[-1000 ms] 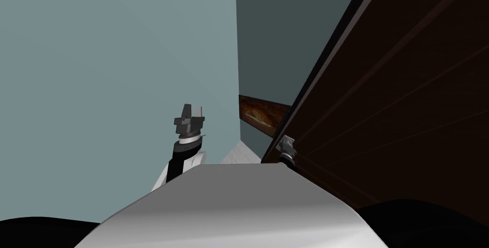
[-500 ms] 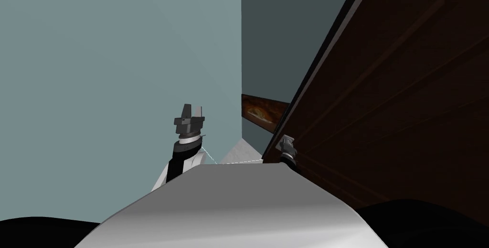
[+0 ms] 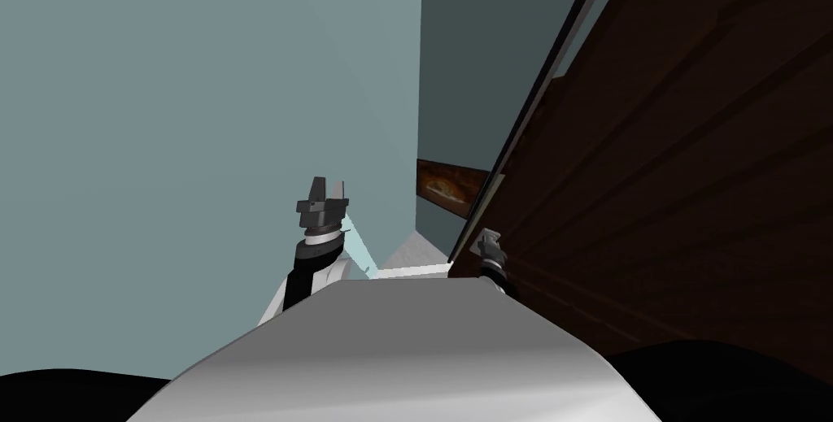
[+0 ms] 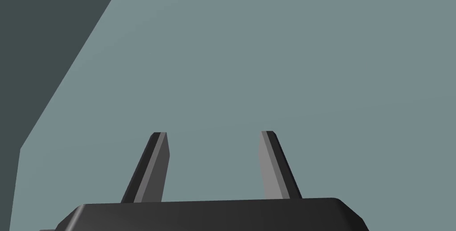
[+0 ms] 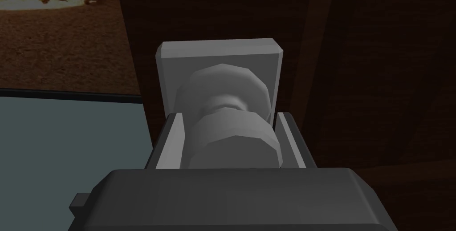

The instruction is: Pull the door open

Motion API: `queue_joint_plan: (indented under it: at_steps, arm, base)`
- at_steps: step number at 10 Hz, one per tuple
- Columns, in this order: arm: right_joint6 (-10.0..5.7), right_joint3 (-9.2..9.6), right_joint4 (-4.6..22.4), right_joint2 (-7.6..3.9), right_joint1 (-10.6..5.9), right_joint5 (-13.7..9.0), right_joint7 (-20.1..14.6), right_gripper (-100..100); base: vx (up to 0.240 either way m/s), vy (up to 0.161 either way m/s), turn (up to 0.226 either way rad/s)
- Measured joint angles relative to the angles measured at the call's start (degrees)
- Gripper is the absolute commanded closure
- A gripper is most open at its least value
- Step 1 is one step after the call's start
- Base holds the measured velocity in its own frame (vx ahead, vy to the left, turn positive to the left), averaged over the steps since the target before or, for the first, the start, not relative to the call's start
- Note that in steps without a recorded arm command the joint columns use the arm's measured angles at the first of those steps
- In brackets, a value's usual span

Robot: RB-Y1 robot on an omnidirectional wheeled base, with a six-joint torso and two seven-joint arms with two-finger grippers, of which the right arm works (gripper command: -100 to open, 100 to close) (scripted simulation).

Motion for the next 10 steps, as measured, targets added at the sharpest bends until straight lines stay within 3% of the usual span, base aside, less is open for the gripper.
queue_joint_plan:
  at_steps: [8, 10]
  arm:
    - [3.51, 0.67, 2.9, -7.47, -1.60, 0.0, -7.7, 100]
    - [3.48, 0.92, 2.7, -7.91, -1.62, 0.1, -8.1, 100]
  base:
    - [-0.073, -0.001, 0.058]
    - [-0.171, -0.012, 0.101]
